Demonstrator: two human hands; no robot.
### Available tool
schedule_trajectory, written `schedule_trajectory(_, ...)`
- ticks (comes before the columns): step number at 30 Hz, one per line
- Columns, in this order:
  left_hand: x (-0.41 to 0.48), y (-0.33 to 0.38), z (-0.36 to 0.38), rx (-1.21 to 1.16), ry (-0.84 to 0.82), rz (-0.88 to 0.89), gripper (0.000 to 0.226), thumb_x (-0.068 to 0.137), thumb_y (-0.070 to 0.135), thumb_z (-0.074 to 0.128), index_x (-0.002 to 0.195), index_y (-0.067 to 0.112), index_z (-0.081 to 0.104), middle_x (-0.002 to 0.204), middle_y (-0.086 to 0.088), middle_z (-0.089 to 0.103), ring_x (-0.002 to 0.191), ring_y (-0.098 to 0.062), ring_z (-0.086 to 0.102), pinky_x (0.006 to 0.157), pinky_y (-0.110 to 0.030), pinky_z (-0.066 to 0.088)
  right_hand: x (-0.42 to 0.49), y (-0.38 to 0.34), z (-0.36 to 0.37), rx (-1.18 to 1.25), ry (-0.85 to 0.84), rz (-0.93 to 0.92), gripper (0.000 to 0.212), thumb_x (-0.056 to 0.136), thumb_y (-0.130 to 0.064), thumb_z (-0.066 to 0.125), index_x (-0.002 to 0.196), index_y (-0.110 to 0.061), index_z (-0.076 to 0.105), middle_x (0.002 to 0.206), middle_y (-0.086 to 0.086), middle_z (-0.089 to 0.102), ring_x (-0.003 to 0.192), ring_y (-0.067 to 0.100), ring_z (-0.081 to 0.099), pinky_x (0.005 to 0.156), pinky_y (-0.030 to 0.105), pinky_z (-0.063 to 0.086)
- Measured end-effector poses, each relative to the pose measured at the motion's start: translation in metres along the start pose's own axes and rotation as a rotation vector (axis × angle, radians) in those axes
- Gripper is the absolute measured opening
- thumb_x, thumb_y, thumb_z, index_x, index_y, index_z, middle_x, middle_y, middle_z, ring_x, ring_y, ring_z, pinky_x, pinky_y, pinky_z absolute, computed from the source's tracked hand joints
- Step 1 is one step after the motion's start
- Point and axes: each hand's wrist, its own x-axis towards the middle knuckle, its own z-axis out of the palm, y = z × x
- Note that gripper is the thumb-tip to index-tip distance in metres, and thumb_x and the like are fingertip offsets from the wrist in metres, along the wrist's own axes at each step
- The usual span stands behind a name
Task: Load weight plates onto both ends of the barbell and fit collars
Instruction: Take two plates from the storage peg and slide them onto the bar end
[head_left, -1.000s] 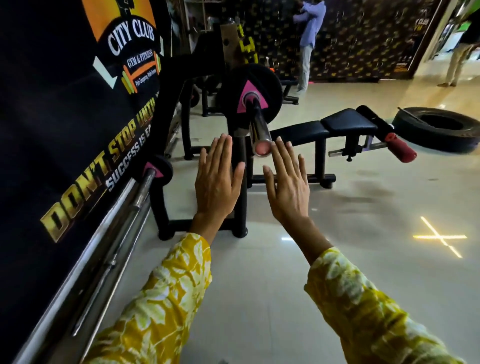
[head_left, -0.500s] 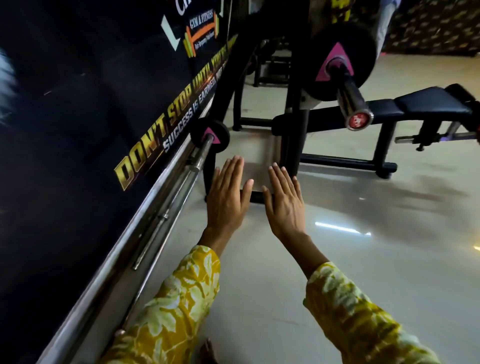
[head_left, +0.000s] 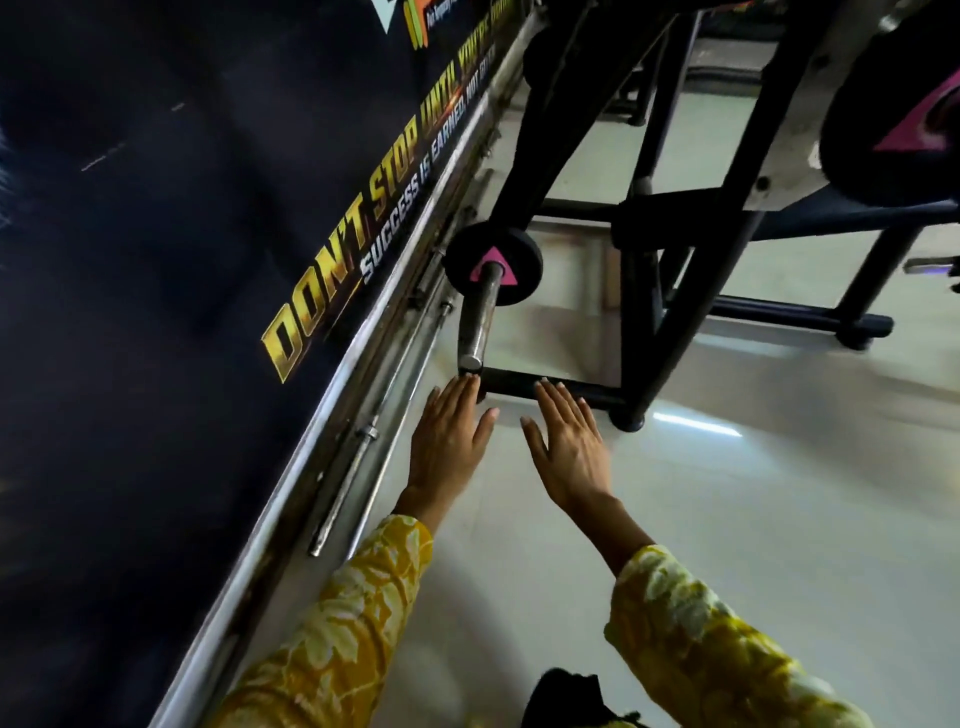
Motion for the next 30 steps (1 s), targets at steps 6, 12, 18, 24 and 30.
schedule_trajectory(6, 0.084, -0.061, 0.045, -0.046, -0.096, -0.057, 0.056, 0.095, 0.045, 0.033, 0.131, 0.005, 0.05, 0.131, -0.017, 0.055, 0.123, -0.029, 0.05, 0.105, -0.043, 0.039, 0.104, 0.015, 0.047, 0.004, -0.037, 0.057, 0.054, 0.096, -0.039, 0.029, 0.143, -0.011, 0.029, 0.151, 0.006, 0.03, 0.142, 0.018, 0.018, 0.114, 0.027, 0.002)
schedule_trajectory(12, 0.186, -0.118, 0.11, -0.104, -0.161, -0.164, 0.06, 0.093, 0.046, 0.03, 0.133, 0.005, 0.048, 0.134, -0.018, 0.052, 0.126, -0.029, 0.046, 0.103, -0.047, 0.04, 0.217, 0.049, 0.113, 0.033, -0.06, 0.118, 0.063, 0.092, -0.047, 0.02, 0.142, -0.01, 0.033, 0.149, 0.007, 0.033, 0.141, 0.019, 0.022, 0.114, 0.029, 0.006)
schedule_trajectory(18, 0.278, -0.164, 0.173, -0.203, -0.233, -0.302, 0.05, 0.097, 0.035, 0.045, 0.138, 0.007, 0.041, 0.142, -0.015, 0.044, 0.133, -0.027, 0.037, 0.11, -0.044, 0.031, 0.318, 0.089, 0.16, 0.109, -0.041, 0.275, 0.055, 0.096, -0.033, 0.045, 0.143, -0.009, 0.029, 0.151, 0.009, 0.029, 0.141, 0.022, 0.021, 0.116, 0.033, 0.011)
schedule_trajectory(24, 0.34, -0.22, 0.242, -0.702, -0.254, -0.666, 0.085, 0.079, 0.035, 0.071, 0.145, 0.008, 0.024, 0.146, -0.009, 0.036, 0.133, -0.022, 0.037, 0.1, -0.016, 0.028, 0.397, 0.131, 0.195, 0.352, 0.142, 0.442, 0.078, 0.086, -0.025, 0.063, 0.146, -0.009, 0.016, 0.152, 0.011, 0.023, 0.138, 0.023, 0.027, 0.106, 0.027, 0.028)
schedule_trajectory(30, 0.378, -0.268, 0.272, -0.881, -0.213, -0.569, 0.091, 0.055, 0.039, 0.08, 0.133, 0.008, 0.044, 0.117, -0.001, 0.061, 0.104, -0.01, 0.061, 0.08, -0.022, 0.052, 0.431, 0.167, 0.209, 0.589, 0.21, 0.444, 0.063, 0.071, -0.016, 0.078, 0.125, -0.01, 0.046, 0.117, 0.002, 0.058, 0.101, 0.001, 0.055, 0.082, 0.016, 0.046)
